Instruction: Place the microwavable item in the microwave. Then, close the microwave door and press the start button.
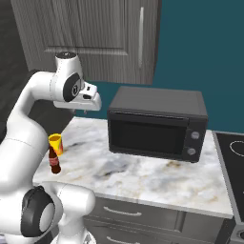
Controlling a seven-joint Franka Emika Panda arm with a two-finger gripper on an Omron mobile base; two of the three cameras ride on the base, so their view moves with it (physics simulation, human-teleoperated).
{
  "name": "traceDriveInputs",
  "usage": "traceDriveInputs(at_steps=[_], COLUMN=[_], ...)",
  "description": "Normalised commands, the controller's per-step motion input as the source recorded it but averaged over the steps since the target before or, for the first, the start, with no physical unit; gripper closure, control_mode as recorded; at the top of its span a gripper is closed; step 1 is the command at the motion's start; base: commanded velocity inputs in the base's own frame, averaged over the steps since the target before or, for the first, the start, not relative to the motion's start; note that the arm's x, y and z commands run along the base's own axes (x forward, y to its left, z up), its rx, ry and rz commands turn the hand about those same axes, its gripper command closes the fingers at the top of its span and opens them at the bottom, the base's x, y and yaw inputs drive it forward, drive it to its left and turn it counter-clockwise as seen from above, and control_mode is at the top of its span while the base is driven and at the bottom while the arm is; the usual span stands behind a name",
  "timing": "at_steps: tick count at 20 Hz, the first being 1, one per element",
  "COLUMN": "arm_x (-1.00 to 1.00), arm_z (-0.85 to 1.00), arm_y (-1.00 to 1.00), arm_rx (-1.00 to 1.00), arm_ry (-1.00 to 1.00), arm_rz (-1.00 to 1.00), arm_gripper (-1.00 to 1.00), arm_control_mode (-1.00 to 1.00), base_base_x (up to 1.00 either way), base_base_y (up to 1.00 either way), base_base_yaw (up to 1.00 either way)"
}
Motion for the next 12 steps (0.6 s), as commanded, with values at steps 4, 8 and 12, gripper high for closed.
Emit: traceDriveInputs(at_steps=[4,8,12], arm_x=[0.00,0.06,0.22], arm_z=[-0.07,-0.61,-0.98], arm_y=[0.00,0.23,0.50], arm_rx=[0.00,0.00,0.00], arm_ry=[0.00,0.00,0.01], arm_rz=[0.00,0.00,-0.04], arm_gripper=[-1.00,-1.00,-1.00], arm_control_mode=[-1.00,-1.00,-1.00], base_base_x=[0.00,0.00,0.00], base_base_y=[0.00,0.00,0.00], base_base_yaw=[0.00,0.00,0.00])
